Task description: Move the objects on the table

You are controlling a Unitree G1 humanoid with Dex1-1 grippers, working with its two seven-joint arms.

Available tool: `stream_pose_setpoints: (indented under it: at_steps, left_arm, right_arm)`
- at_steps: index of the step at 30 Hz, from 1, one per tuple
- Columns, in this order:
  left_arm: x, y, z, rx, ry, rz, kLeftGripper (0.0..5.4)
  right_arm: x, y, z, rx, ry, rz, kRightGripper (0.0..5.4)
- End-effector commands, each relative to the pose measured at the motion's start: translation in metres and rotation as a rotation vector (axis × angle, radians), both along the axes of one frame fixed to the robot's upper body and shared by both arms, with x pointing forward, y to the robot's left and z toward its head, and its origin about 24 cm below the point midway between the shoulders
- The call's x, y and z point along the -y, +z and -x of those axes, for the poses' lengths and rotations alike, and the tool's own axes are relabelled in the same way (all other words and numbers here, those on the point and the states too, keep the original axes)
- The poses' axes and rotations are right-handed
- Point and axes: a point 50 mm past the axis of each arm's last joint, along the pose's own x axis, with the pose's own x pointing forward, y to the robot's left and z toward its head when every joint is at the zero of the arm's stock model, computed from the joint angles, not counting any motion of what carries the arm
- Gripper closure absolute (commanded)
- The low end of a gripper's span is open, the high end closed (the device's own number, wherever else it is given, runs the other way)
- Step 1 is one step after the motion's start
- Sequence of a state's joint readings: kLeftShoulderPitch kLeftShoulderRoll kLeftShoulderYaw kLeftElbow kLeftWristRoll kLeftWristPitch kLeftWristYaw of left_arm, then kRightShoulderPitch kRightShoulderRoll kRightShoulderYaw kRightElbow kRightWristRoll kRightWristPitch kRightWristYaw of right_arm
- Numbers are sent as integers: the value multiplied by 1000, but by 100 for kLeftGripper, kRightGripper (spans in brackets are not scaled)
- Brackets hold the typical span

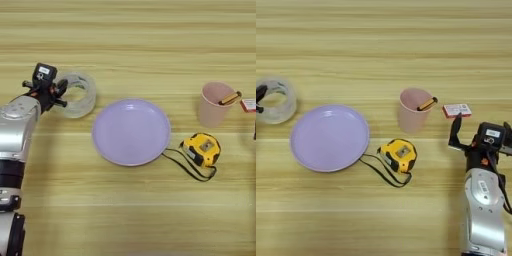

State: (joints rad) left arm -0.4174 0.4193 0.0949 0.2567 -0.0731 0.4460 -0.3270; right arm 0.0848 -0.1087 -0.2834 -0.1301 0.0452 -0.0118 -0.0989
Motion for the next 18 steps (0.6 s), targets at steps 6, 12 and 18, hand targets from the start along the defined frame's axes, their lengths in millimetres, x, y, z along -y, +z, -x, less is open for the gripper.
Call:
stream_pose_setpoints:
  at_steps: [6, 12, 18]
  left_arm:
    - [8, -7, 1, -2, -24, -4, 392]
    - [12, -8, 2, 49, -13, -88, 326]
    - [9, 4, -1, 179, 54, -146, 270]
  right_arm:
    - [2, 4, 2, 3, 1, 3, 0]
    - [3, 4, 2, 2, 3, 7, 0]
    - [3, 3, 2, -1, 6, 13, 0]
